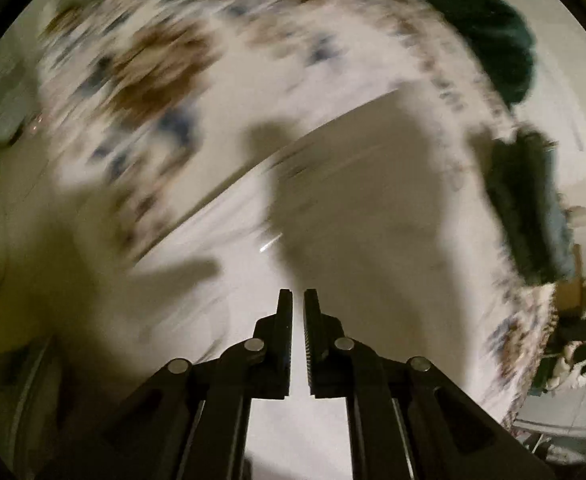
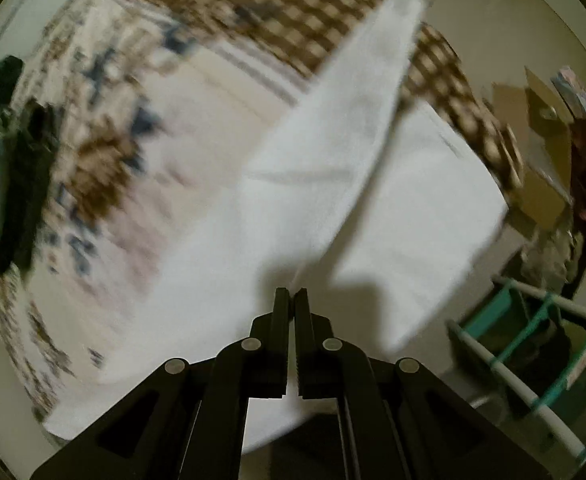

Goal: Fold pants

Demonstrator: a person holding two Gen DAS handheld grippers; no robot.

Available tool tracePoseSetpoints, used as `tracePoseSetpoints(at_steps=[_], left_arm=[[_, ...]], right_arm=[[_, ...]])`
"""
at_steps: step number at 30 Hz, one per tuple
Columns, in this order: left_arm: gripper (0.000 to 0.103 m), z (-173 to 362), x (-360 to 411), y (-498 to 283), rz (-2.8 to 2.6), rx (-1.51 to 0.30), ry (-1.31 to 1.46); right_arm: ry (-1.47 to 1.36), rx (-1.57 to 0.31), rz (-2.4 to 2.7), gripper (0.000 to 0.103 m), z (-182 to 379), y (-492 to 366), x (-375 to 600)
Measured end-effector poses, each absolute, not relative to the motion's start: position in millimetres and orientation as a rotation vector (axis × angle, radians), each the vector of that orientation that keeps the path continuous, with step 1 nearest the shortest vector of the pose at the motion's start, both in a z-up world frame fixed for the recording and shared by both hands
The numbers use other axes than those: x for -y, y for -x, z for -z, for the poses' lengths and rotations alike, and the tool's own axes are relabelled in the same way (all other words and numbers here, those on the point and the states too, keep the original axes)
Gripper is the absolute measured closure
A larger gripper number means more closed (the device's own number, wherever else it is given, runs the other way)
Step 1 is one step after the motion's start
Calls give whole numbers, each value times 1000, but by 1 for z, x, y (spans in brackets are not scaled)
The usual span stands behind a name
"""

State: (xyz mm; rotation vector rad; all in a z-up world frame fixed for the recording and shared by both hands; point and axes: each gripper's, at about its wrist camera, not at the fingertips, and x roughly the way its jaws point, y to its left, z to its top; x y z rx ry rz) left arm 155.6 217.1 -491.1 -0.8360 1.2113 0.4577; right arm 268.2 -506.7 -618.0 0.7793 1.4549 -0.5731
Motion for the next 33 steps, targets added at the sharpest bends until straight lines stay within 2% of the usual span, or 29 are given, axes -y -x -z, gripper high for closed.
tracePoseSetpoints(at_steps=[4, 6, 7, 8, 9, 10, 16, 18, 19, 20, 21, 22, 23, 25, 33], left_arm=[[96, 513, -223, -133, -411, -1164, 1043], [74, 519, -222, -141, -357, -1121, 1080], [37, 523, -221, -150, -355, -1116, 1066], [15, 526, -222, -154, -342, -1099, 1067], [15, 530, -224, -158, -332, -1067, 1077], [15, 534, -227, -160, -342, -1060, 1078], [16, 581, -251, -172, -496, -1084, 1117], [30, 584, -260, -178, -519, -1040, 1113], [58, 582, -262, -177, -525, -1025, 1099], [73, 577, -265, -180, -522, -1017, 1071], [78, 574, -266, -180, -510, -1006, 1061], [82, 570, -266, -176, -476, -982, 1052], [85, 563, -264, -176, -448, -973, 1020], [85, 553, -263, -175, -408, -967, 980], [86, 525, -282, -127, -405, -1019, 961]], right_arm=[[-829, -1552, 533, 100, 657, -229, 513], [-875, -1570, 497, 90, 674, -221, 516], [-895, -1573, 491, 83, 682, -216, 518], [-910, -1561, 490, 62, 688, -212, 521], [-926, -1539, 481, 46, 692, -208, 524], [-937, -1522, 475, 42, 695, -208, 525], [-978, -1459, 497, 42, 705, -194, 545], [-935, -1466, 540, 42, 712, -192, 552], [-930, -1462, 556, 42, 715, -194, 552], [-951, -1444, 559, 44, 718, -192, 554], [-964, -1430, 554, 49, 719, -192, 556], [-965, -1413, 546, 75, 719, -191, 557], [-939, -1420, 551, 94, 718, -191, 557], [-911, -1403, 551, 98, 711, -188, 556], [-921, -1342, 556, 99, 664, -154, 560]])
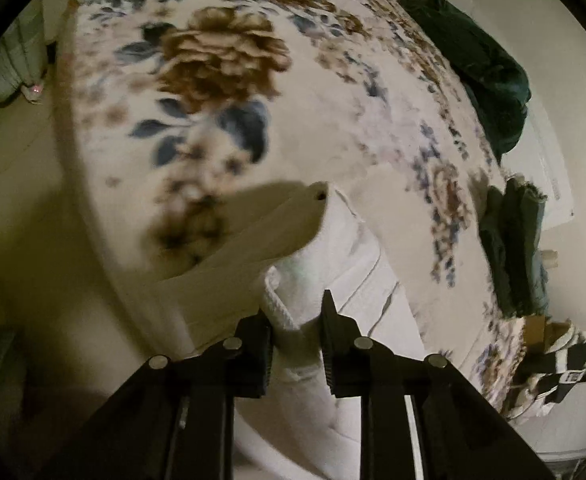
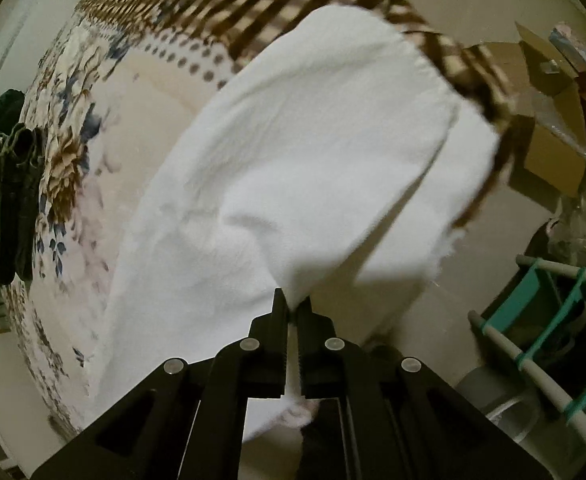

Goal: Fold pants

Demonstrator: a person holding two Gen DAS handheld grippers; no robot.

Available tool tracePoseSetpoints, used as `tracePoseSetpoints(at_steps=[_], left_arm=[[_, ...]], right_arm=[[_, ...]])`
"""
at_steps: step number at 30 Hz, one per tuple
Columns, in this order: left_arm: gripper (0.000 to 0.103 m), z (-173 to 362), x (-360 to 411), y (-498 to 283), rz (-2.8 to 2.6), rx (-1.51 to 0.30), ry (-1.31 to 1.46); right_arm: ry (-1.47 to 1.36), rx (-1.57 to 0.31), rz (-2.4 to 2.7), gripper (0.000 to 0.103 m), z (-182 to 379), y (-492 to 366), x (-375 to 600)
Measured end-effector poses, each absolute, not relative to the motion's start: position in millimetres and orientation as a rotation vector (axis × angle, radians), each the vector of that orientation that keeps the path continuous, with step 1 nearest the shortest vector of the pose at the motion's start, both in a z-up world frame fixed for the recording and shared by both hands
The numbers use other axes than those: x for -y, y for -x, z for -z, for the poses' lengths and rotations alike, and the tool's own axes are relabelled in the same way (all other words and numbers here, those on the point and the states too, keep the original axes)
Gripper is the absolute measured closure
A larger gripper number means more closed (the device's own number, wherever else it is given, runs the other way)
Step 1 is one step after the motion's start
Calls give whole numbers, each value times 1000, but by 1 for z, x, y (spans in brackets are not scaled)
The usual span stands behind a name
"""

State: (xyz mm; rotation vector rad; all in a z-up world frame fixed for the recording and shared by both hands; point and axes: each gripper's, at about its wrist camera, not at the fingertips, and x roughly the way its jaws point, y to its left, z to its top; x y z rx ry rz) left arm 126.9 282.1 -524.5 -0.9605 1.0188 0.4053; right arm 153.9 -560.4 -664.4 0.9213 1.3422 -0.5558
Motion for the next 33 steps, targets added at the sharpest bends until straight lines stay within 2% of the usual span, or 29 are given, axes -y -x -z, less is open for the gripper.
tracePoseSetpoints(at_steps=[6, 9, 11, 12, 13, 14, 15, 16, 18, 20, 24, 29, 30, 32, 33], left_arm=[[85, 568, -285, -97, -435, -1143, 942], [76, 583, -288, -99, -459, -1212, 951], [72, 575, -288, -107, -477, -1234, 965], [68, 566, -285, -113, -482, -1242, 920], [57, 558, -280, -118, -481, -1249, 874], [40, 544, -271, -126, -465, -1242, 821], [31, 534, -263, -130, -457, -1232, 777], [25, 521, -251, -136, -447, -1220, 724], [25, 502, -225, -147, -414, -1205, 641], [17, 491, -189, -159, -357, -1208, 572], [16, 496, -113, -184, -185, -1261, 498], [16, 539, 8, -206, 17, -1388, 335], [16, 549, 34, -209, 60, -1414, 305], [16, 562, 70, -210, 109, -1453, 247], [16, 570, 90, -209, 146, -1475, 222]], right_arm=[[-848, -1477, 556, 100, 680, -129, 549], [-841, -1543, 559, 99, 700, -125, 557], [-927, -1558, 567, 87, 710, -125, 567], [-984, -1543, 543, 70, 710, -120, 574], [-1006, -1522, 534, 60, 708, -119, 577], [-1022, -1491, 530, 48, 703, -114, 582], [-1040, -1448, 529, 48, 697, -109, 587], [-1061, -1411, 532, 48, 692, -107, 591], [-1099, -1332, 552, 48, 683, -96, 606], [-1121, -1271, 576, 48, 677, -88, 618], [-1147, -1164, 610, 48, 672, -85, 644], [-1184, -1045, 694, 49, 688, -88, 686], [-1203, -1026, 690, 53, 692, -89, 690], [-1239, -1022, 672, 86, 701, -98, 694], [-1203, -1030, 680, 90, 698, -103, 694]])
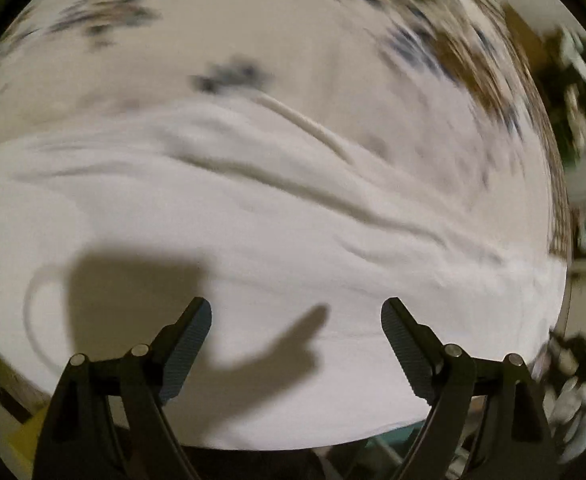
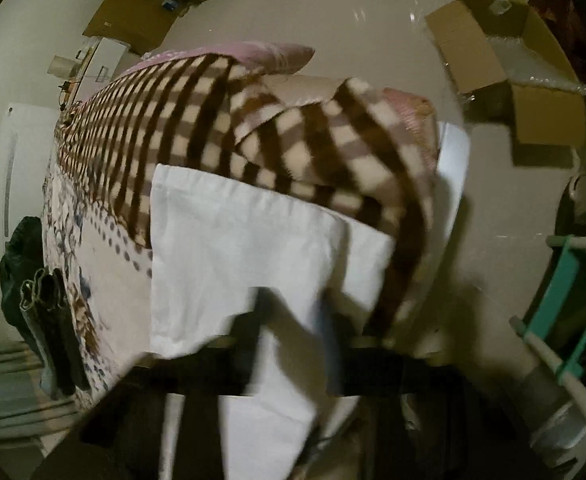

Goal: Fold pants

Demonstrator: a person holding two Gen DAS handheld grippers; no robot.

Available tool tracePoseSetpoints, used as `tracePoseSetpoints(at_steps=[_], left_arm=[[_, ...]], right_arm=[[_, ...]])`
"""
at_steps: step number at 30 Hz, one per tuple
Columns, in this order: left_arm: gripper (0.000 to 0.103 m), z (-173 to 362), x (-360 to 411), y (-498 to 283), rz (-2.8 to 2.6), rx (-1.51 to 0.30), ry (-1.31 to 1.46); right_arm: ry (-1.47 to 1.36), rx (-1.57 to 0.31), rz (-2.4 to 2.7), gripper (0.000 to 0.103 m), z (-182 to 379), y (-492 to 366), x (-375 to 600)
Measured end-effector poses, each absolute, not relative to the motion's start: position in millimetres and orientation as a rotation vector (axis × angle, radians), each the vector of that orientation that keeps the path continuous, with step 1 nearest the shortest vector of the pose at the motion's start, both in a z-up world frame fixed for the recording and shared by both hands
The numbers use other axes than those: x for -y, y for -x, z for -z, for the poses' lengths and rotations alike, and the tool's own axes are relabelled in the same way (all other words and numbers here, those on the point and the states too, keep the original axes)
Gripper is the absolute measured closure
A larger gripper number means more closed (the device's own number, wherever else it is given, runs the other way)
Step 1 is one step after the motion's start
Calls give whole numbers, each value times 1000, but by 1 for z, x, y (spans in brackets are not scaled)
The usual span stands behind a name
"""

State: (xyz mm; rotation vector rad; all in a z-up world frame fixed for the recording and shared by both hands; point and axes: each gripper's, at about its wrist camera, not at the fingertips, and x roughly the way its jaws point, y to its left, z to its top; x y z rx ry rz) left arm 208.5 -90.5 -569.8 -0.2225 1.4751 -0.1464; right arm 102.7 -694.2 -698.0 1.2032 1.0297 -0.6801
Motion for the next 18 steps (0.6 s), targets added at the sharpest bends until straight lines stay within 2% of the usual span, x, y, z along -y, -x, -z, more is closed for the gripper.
tracePoseSetpoints(at_steps=[2, 4, 7, 8, 9, 10, 11, 12, 14, 18], left_arm=[[16, 577, 117, -208, 182, -1502, 178], [16, 587, 132, -206, 207, -1526, 139], [16, 607, 142, -209, 198, -1569, 74], [5, 611, 142, -211, 205, -1573, 72], [0, 614, 144, -213, 238, -1571, 98], [0, 615, 145, -214, 235, -1572, 90], [0, 617, 147, -215, 230, -1579, 72], [0, 619, 149, -215, 225, -1582, 56], [0, 622, 157, -215, 195, -1584, 13], [0, 624, 164, -217, 144, -1582, 6]], right_arm=[[-1090, -1029, 700, 95, 682, -110, 686], [-887, -1108, 795, 99, 666, -115, 674], [-784, -1166, 867, 98, 671, -108, 676], [-881, -1160, 809, 96, 681, -100, 684], [-1006, -1146, 744, 89, 690, -91, 691], [-1077, -1124, 709, 82, 695, -83, 694], [-1139, -1087, 679, 66, 698, -75, 696], [-1188, -1045, 643, 55, 701, -70, 696], [-1275, -983, 541, 48, 716, -67, 693], [-1312, -969, 454, 49, 746, -81, 680]])
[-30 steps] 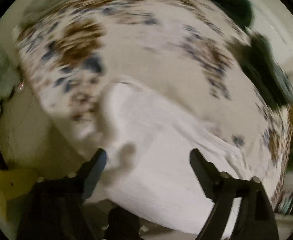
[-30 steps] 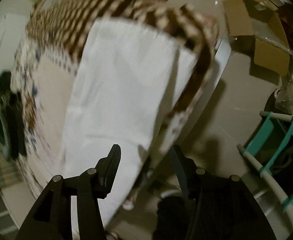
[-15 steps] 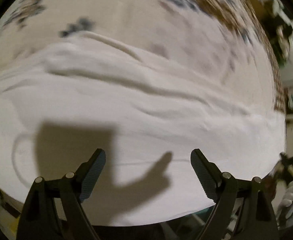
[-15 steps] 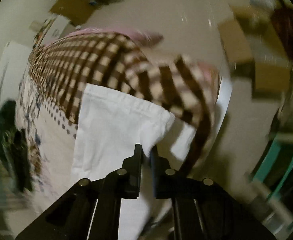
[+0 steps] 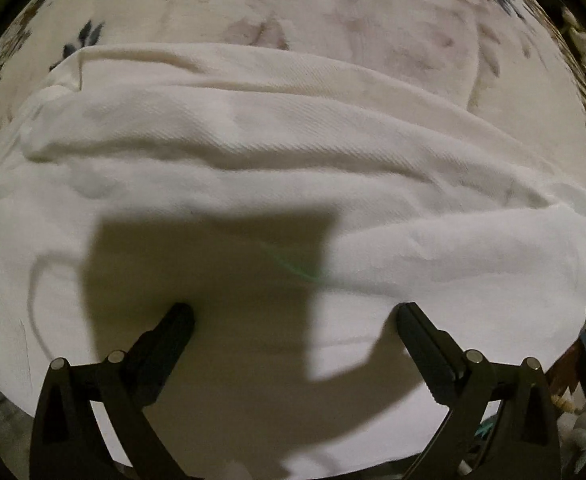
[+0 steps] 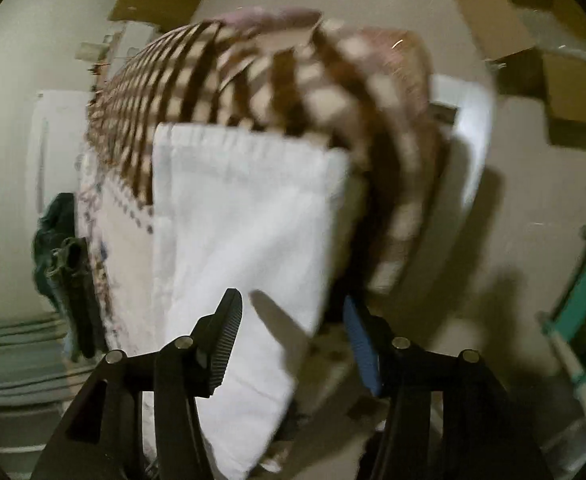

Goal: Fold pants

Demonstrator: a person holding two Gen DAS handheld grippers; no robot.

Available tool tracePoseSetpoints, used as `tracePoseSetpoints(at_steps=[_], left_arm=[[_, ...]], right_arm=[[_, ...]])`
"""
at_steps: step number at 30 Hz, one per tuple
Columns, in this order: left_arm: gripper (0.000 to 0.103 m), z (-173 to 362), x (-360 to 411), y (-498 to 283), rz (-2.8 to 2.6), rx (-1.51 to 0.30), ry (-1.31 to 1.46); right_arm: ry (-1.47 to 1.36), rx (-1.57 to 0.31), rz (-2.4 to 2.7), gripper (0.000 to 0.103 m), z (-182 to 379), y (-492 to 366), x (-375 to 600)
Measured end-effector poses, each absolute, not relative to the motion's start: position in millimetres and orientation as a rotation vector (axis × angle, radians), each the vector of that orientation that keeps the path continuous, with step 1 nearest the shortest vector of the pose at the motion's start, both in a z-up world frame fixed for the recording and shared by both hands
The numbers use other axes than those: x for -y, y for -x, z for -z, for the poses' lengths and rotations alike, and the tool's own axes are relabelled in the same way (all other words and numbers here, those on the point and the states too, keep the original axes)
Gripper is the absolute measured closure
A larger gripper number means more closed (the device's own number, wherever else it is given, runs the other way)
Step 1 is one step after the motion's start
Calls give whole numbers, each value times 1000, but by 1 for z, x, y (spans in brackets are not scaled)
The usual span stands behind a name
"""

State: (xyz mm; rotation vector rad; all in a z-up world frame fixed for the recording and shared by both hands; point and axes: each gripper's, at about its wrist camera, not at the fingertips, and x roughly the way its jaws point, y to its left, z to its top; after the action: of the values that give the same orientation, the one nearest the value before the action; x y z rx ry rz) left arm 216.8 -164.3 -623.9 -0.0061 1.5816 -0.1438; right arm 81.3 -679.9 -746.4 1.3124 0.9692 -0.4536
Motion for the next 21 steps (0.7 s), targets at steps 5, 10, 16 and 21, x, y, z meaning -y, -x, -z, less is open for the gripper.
tracePoseSetpoints(at_steps=[5, 10, 16, 21], left_arm=[[0, 627, 170, -221, 116, -1601, 29], [0, 628, 182, -233, 91, -1603, 35], [0, 625, 170, -243, 81, -1588, 43], [0, 592, 169, -236, 103, -1458, 49]], right_arm=[[-1228, -784, 426, 56, 726, -101, 667], [-1280, -826, 442, 56, 759, -125, 668], [-1271, -745, 412, 94, 753, -147, 669], [-1120, -750, 355, 94, 704, -165, 639]])
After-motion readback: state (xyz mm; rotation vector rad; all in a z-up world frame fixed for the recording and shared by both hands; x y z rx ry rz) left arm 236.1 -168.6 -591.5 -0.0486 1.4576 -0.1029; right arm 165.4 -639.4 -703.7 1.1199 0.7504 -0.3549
